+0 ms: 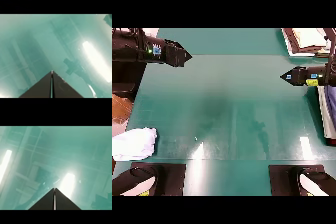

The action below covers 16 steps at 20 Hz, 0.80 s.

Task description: Fold the shirts.

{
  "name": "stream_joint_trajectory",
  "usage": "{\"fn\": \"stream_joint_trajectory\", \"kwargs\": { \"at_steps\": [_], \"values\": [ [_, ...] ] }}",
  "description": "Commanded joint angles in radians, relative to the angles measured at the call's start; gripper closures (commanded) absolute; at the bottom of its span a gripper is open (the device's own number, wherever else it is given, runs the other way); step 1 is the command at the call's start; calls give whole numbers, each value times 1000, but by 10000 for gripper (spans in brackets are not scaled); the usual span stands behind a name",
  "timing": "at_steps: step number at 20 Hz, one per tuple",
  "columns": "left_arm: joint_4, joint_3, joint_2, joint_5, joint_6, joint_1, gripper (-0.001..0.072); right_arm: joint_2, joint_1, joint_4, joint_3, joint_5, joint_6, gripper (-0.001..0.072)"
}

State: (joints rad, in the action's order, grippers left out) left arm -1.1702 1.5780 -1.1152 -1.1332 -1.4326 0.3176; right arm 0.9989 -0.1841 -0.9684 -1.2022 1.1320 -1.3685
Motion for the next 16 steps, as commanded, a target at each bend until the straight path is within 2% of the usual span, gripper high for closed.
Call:
{"fn": "stream_joint_trajectory", "kwargs": {
  "at_steps": [1,12,15,16],
  "values": [
    [0,0,0,0,0,1,678,1,0,0,0,0,0,699],
    [6,0,0,0,-4,1,678,0,0,1,0,6,-1,699],
    [-10,4,1,76,11,-3,678,0,0,2,0,24,-1,699],
    [-23,11,7,45,6,-15,678,1,0,1,0,25,-1,699]
  ]
}}
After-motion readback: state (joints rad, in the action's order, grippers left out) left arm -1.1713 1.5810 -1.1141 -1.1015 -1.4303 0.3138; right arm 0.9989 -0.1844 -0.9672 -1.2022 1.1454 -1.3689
